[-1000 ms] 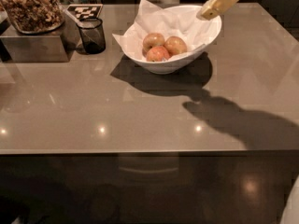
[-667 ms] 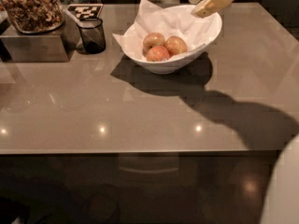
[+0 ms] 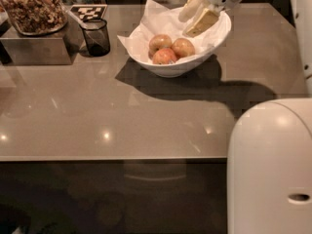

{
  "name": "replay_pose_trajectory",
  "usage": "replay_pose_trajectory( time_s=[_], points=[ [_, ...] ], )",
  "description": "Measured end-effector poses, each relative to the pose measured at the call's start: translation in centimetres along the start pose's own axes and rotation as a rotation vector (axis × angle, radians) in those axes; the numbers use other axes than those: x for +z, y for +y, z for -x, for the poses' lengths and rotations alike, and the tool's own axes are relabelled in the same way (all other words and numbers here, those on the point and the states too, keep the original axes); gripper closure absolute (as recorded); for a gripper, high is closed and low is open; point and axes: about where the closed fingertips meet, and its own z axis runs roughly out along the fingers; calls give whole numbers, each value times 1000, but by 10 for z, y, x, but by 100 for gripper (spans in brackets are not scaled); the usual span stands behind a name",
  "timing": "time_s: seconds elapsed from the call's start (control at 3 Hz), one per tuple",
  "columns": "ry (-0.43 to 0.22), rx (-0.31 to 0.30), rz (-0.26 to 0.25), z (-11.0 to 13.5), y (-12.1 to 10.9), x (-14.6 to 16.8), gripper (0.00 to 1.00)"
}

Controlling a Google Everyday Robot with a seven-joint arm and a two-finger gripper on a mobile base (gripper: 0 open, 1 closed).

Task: Pick apple from white bowl

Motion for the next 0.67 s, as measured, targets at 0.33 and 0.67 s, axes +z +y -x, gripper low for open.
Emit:
replay_pose_trajectory(
  time_s=[0.33, 0.67],
  points=[
    [1, -6, 13, -15, -10, 21, 53],
    [-8, -4, -19, -13, -20, 25, 38]
  ],
)
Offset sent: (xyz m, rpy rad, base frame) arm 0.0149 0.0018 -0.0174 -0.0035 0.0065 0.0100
